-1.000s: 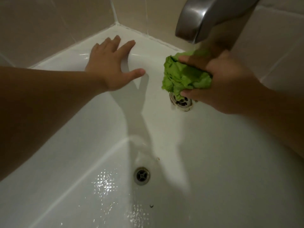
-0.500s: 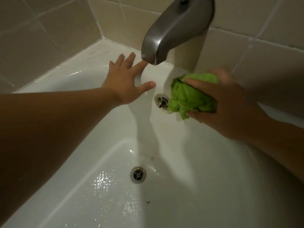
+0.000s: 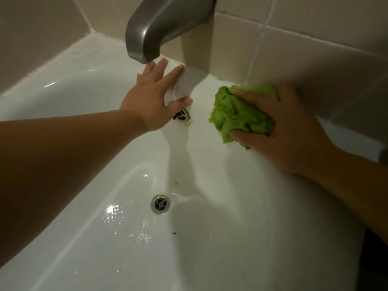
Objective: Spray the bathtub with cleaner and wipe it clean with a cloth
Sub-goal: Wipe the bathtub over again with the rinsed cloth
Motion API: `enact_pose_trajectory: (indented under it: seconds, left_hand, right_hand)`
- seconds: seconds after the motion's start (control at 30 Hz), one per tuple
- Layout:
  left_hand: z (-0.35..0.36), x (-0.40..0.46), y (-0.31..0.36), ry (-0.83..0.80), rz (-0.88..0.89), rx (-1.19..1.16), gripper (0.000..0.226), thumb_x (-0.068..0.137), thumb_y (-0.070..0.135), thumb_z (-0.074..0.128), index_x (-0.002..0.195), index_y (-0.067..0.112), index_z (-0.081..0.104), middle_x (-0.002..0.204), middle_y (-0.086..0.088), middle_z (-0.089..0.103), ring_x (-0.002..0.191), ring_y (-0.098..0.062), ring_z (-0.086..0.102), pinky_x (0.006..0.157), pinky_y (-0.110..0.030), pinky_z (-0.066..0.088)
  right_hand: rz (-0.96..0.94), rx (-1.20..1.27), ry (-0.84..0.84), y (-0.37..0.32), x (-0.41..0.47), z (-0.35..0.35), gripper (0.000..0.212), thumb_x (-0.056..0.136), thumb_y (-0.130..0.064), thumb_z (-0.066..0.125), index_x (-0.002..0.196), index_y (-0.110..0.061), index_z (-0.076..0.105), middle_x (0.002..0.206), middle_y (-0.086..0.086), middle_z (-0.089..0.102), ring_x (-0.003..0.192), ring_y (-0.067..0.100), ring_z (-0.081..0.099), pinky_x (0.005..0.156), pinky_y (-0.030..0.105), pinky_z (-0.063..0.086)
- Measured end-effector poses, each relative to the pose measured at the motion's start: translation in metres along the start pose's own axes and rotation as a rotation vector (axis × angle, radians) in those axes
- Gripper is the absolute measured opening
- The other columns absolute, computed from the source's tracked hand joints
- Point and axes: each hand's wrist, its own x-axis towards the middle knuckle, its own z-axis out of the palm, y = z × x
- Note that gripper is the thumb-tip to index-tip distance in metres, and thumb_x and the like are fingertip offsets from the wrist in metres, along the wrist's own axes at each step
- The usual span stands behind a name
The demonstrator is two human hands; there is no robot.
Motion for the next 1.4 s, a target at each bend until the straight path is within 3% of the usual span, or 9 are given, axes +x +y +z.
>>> enact_pose_trajectory:
  seconds: [0.37, 0.53, 0.67, 0.8, 0.9, 1.0, 1.17, 1.3, 1.4]
  left_hand:
    - [0.023, -0.018, 0.045, 0.057, 0.050, -0.178, 0.077, 0.091, 0.076, 0.032, 0.159, 0.040, 0.028, 0.172, 0.002, 0.012, 0.158, -0.029, -0.001, 0.123, -0.063, 0.019]
    - [0.018, -0.025, 0.066, 0.001, -0.068, -0.225, 0.072, 0.098, 0.069, 0.043, 0.160, 0.043, 0.021, 0.172, 0.011, 0.004, 0.158, -0.016, -0.009, 0.128, -0.053, 0.013]
    - [0.021, -0.036, 0.094, -0.031, -0.019, -0.303, 0.071, 0.098, 0.067, 0.045, 0.161, 0.041, 0.024, 0.172, 0.011, 0.006, 0.159, -0.016, -0.008, 0.127, -0.055, 0.015]
    - [0.028, -0.048, 0.119, -0.050, 0.061, -0.376, 0.063, 0.102, 0.058, 0.041, 0.161, 0.038, 0.026, 0.172, 0.010, 0.006, 0.158, -0.014, -0.008, 0.126, -0.056, 0.015]
    - [0.028, -0.053, 0.130, -0.077, 0.041, -0.404, 0.063, 0.101, 0.052, 0.042, 0.161, 0.037, 0.026, 0.172, 0.010, 0.005, 0.158, -0.013, -0.010, 0.127, -0.055, 0.012]
    - [0.026, -0.066, 0.139, -0.113, 0.041, -0.408, 0.063, 0.105, 0.052, 0.041, 0.163, 0.037, 0.021, 0.172, 0.014, -0.001, 0.157, -0.009, -0.013, 0.129, -0.050, 0.012]
    - [0.028, -0.112, 0.158, -0.233, 0.081, -0.474, 0.079, 0.103, 0.054, 0.046, 0.165, 0.033, 0.000, 0.169, 0.018, -0.019, 0.154, -0.003, -0.019, 0.129, -0.037, 0.001]
    - [0.033, -0.156, 0.173, -0.298, 0.040, -0.593, 0.084, 0.100, 0.061, 0.043, 0.163, 0.036, -0.007, 0.167, 0.023, -0.018, 0.154, 0.003, -0.011, 0.127, -0.040, 0.020]
    - [0.033, -0.180, 0.188, -0.307, -0.040, -0.681, 0.089, 0.097, 0.064, 0.047, 0.163, 0.038, -0.005, 0.169, 0.024, -0.005, 0.155, -0.001, 0.010, 0.125, -0.030, 0.024]
  right_hand:
    - [-0.030, 0.042, -0.039, 0.006, -0.001, -0.008, 0.073, 0.079, -0.056, 0.077, 0.147, -0.039, 0.054, 0.131, -0.002, 0.037, 0.121, 0.009, 0.049, 0.110, 0.021, 0.039]
    - [0.152, 0.044, 0.105, 0.007, -0.062, -0.033, 0.068, 0.083, -0.038, 0.083, 0.146, -0.032, 0.057, 0.138, -0.004, 0.040, 0.124, 0.006, 0.049, 0.112, 0.009, 0.030]
    - [0.290, -0.008, 0.168, -0.001, -0.082, -0.037, 0.067, 0.083, -0.047, 0.074, 0.146, -0.033, 0.055, 0.135, -0.013, 0.034, 0.126, 0.013, 0.051, 0.113, 0.011, 0.028]
    - [0.273, -0.064, 0.101, -0.006, -0.065, -0.035, 0.068, 0.086, -0.051, 0.072, 0.149, -0.032, 0.052, 0.140, -0.003, 0.036, 0.128, 0.015, 0.048, 0.112, 0.017, 0.030]
    - [0.230, 0.015, 0.046, 0.003, -0.067, -0.042, 0.068, 0.086, -0.047, 0.077, 0.148, -0.033, 0.053, 0.142, -0.004, 0.035, 0.128, 0.009, 0.045, 0.111, 0.006, 0.025]
    - [0.282, 0.024, 0.148, 0.009, -0.089, -0.050, 0.067, 0.084, -0.041, 0.080, 0.146, -0.030, 0.057, 0.139, -0.004, 0.037, 0.124, 0.006, 0.049, 0.109, 0.003, 0.026]
    - [0.435, -0.048, 0.341, -0.010, -0.124, -0.042, 0.069, 0.087, -0.038, 0.078, 0.149, -0.019, 0.053, 0.136, 0.007, 0.039, 0.125, 0.018, 0.048, 0.113, 0.022, 0.032]
    - [0.372, -0.071, 0.178, -0.009, -0.128, -0.055, 0.070, 0.086, -0.042, 0.078, 0.149, -0.025, 0.052, 0.138, 0.008, 0.037, 0.127, 0.020, 0.048, 0.113, 0.027, 0.036]
    - [0.391, -0.095, 0.149, 0.003, -0.115, -0.065, 0.068, 0.086, -0.046, 0.078, 0.147, -0.028, 0.055, 0.133, 0.007, 0.038, 0.123, 0.027, 0.051, 0.111, 0.028, 0.037]
